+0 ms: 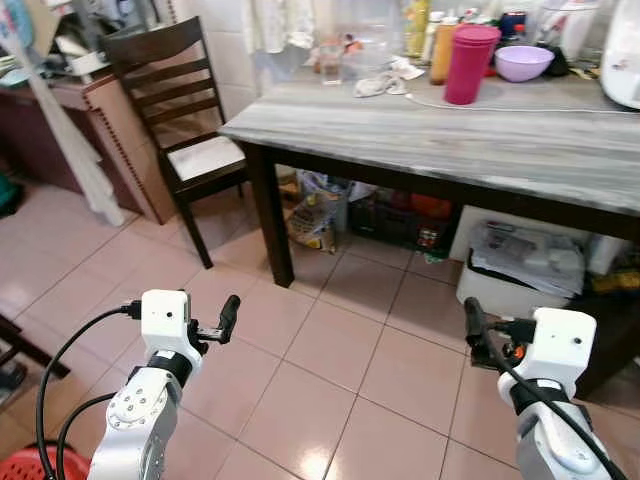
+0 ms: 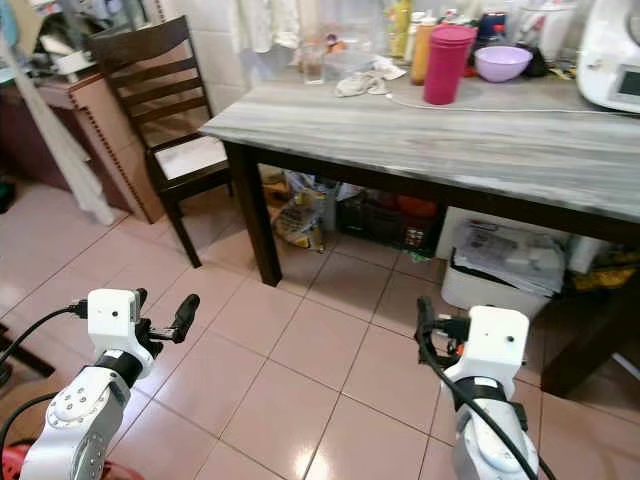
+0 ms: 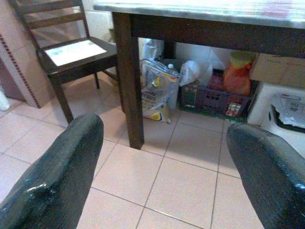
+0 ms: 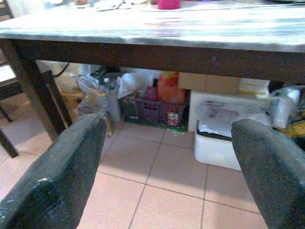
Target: Setting the table
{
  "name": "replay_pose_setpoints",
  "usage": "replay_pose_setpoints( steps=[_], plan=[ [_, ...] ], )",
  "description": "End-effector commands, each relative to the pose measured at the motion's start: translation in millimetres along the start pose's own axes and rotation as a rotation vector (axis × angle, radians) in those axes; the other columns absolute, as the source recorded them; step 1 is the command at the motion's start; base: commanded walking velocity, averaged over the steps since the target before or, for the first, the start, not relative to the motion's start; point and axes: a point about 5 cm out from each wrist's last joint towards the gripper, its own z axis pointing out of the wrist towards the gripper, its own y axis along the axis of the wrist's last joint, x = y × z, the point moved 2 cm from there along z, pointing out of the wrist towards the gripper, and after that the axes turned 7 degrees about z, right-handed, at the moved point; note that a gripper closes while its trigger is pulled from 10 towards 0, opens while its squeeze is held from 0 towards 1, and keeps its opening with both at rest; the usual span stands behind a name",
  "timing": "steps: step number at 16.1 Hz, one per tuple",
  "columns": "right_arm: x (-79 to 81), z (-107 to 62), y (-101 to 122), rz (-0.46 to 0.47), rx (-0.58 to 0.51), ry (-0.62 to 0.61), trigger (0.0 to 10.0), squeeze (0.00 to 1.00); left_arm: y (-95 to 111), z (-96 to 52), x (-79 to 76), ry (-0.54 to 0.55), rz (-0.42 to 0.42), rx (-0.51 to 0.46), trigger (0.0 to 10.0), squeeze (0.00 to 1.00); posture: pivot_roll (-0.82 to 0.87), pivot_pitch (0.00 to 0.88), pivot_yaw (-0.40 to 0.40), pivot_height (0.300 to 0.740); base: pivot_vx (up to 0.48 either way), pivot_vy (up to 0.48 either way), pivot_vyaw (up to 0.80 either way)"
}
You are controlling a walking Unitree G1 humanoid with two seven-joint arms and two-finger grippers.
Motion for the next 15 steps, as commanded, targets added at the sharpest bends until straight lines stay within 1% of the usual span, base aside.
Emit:
replay_pose_setpoints(
  steps=[1,8,15],
  plan=[
    [0.9,1.7,-2.2,0.018,0.012,-0.003,10.0,0.00,3.8,1.0,4.0,0.015,0.023,0.001,10.0,0.00,-0.21,0.000,0.098,0.740,0.000,0.000,-0.76],
    [1.6,3.4,-1.0,0.034,0.001,-0.003,10.0,0.00,3.7,5.0,0.8,0.002,0.033,0.018,10.0,0.00,-0.21,0.000,0.101,0.740,-0.034,0.000,0.00],
    [1.3,3.8,-1.9,0.033,0.005,-0.006,10.0,0.00,2.6,5.3,1.2,0.006,0.039,0.029,10.0,0.00,-0.21,0.000,0.101,0.740,-0.215,0.000,0.00]
  ],
)
